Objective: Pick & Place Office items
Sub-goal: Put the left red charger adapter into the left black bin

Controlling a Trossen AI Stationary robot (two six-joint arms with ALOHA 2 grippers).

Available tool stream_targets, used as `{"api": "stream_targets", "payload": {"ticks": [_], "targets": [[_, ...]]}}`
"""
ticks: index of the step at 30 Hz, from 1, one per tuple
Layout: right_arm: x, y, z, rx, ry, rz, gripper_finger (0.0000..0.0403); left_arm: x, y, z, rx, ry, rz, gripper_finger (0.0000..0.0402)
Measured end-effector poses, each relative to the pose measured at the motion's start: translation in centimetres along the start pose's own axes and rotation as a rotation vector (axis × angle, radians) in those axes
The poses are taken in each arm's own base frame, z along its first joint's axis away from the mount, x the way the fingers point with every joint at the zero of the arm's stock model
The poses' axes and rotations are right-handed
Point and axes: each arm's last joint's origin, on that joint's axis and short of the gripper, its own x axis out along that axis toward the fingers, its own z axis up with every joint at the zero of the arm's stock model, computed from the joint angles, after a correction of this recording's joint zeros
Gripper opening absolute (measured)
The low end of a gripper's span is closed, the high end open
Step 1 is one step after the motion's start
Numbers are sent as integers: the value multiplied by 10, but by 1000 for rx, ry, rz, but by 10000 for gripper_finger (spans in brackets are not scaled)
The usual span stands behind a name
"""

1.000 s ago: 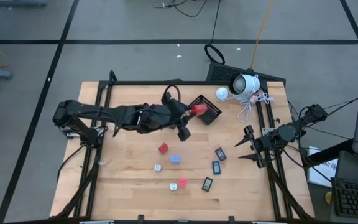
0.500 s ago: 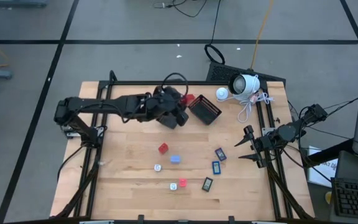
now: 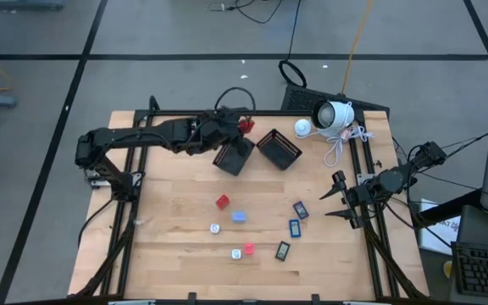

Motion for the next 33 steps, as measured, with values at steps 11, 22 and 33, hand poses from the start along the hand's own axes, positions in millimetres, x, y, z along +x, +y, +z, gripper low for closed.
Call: {"api": "stream_targets", "payload": {"ticks": [11, 22, 33], "targets": [[0, 0, 0, 0, 0, 0, 224, 44, 69, 21, -115, 100, 29, 113], [0, 0, 0, 0, 0, 0, 224, 112, 75, -24, -119, 478, -17, 113], [0, 0, 0, 0, 0, 0, 224, 124, 68, -45, -99, 601, 41, 113]]}}
